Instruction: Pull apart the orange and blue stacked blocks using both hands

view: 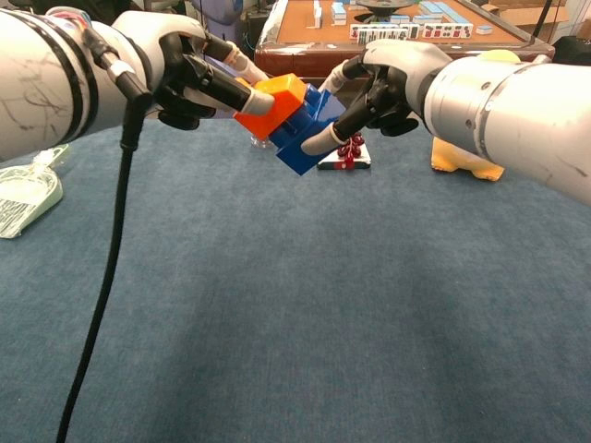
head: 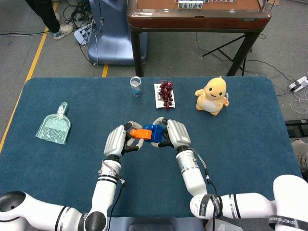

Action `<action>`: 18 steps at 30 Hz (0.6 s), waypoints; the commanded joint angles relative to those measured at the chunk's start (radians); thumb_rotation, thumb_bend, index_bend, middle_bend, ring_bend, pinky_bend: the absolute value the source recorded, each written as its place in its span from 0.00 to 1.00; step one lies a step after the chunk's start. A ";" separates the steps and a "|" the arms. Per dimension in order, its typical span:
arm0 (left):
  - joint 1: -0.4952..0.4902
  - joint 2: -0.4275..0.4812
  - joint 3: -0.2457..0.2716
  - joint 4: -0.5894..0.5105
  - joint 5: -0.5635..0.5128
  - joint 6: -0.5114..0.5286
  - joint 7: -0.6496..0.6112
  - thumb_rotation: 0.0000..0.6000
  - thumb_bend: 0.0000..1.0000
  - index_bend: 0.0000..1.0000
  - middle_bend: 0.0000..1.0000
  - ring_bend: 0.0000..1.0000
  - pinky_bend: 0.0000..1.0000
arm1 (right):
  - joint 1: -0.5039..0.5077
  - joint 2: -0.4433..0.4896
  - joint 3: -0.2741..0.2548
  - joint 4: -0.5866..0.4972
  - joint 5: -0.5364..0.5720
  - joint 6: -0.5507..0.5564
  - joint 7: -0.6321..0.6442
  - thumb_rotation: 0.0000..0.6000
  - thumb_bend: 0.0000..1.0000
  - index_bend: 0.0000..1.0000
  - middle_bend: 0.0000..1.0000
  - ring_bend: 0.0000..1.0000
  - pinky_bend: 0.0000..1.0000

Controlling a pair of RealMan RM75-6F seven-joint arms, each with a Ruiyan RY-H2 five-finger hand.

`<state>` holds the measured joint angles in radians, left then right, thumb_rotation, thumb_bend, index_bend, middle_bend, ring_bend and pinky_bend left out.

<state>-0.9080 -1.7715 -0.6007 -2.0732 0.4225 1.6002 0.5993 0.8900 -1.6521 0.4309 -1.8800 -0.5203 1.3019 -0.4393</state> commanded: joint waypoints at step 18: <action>0.008 0.015 0.153 0.115 0.045 -0.121 0.025 1.00 0.38 0.69 1.00 1.00 1.00 | -0.090 0.086 -0.136 0.055 -0.057 -0.063 -0.010 1.00 0.11 0.64 1.00 1.00 1.00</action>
<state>-0.8955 -1.7513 -0.4708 -1.9810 0.4519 1.4980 0.6117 0.8070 -1.5744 0.3066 -1.8347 -0.5734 1.2463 -0.4404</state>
